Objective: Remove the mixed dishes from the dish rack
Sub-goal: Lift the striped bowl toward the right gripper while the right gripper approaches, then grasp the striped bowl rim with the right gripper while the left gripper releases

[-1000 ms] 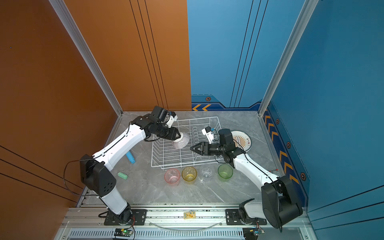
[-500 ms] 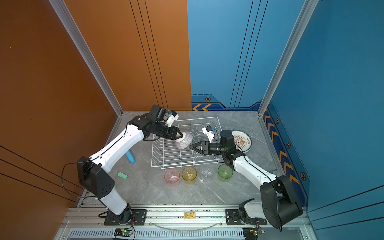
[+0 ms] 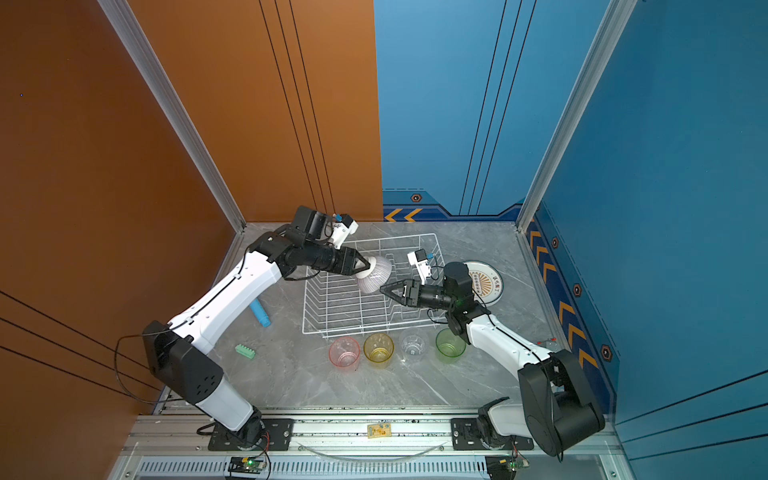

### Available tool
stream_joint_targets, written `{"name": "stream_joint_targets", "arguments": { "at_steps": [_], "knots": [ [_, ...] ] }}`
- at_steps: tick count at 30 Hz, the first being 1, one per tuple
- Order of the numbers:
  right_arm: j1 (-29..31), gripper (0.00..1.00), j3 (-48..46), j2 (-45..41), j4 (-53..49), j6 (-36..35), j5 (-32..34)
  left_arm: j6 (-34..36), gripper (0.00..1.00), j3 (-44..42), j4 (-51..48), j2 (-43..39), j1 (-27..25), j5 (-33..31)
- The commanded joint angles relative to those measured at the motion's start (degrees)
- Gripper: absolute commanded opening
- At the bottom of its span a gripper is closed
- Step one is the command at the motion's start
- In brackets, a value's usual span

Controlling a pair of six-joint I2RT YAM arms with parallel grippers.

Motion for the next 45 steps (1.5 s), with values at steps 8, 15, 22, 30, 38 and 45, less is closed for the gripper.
{"name": "stream_joint_targets", "arguments": {
  "at_steps": [8, 15, 22, 30, 38, 45],
  "knots": [
    [-0.55, 0.51, -1.16, 3.38, 21.32, 12.09, -0.65, -2.05, 0.43, -1.44, 6.02, -2.86, -1.14, 4.53],
    [-0.62, 0.46, -1.51, 6.72, 32.05, 19.04, -0.13, -3.04, 0.42, -2.58, 8.17, -3.45, -1.36, 5.19],
    [-0.76, 0.38, -1.73, 8.48, 38.37, 23.26, 0.48, -3.62, 0.42, -3.02, 9.46, -3.93, -1.36, 5.93],
    [-0.8, 0.27, -1.38, 12.49, 48.66, 30.66, 0.66, -4.45, 0.42, -3.29, 11.08, -3.95, -1.49, 6.64],
    [-0.55, 0.16, -0.73, 12.46, 48.77, 30.86, 0.57, -4.53, 0.42, -3.33, 11.17, -4.04, -1.66, 6.84],
    [-0.51, 0.04, -0.29, 12.99, 48.81, 31.3, 0.84, -4.62, 0.42, -3.29, 11.31, -4.13, -2.11, 6.92]
  ]
}}
